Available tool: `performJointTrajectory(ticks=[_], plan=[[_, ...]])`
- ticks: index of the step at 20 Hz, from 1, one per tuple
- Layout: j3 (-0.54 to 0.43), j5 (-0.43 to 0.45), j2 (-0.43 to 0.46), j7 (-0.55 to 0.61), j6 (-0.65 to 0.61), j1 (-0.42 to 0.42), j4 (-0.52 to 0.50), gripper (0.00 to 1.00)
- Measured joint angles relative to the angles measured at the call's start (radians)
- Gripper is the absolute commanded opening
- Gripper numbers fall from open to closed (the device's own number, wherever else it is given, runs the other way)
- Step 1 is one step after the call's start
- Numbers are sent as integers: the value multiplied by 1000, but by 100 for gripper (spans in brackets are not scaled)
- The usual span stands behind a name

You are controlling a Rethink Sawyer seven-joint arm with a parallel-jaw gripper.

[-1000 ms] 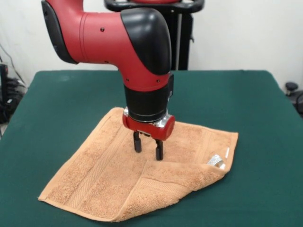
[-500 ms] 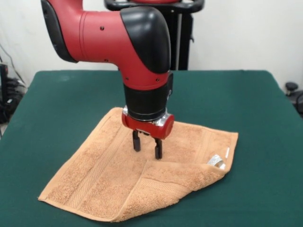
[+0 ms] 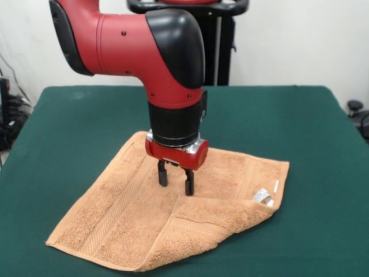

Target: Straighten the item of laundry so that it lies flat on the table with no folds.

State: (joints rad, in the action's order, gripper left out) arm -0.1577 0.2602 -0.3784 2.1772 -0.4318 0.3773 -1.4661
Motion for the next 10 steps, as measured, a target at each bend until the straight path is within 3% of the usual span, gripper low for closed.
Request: performJointTrajectory(ticks=[10], plan=[[-1, -1, -9, 0, 76, 12, -40, 100]])
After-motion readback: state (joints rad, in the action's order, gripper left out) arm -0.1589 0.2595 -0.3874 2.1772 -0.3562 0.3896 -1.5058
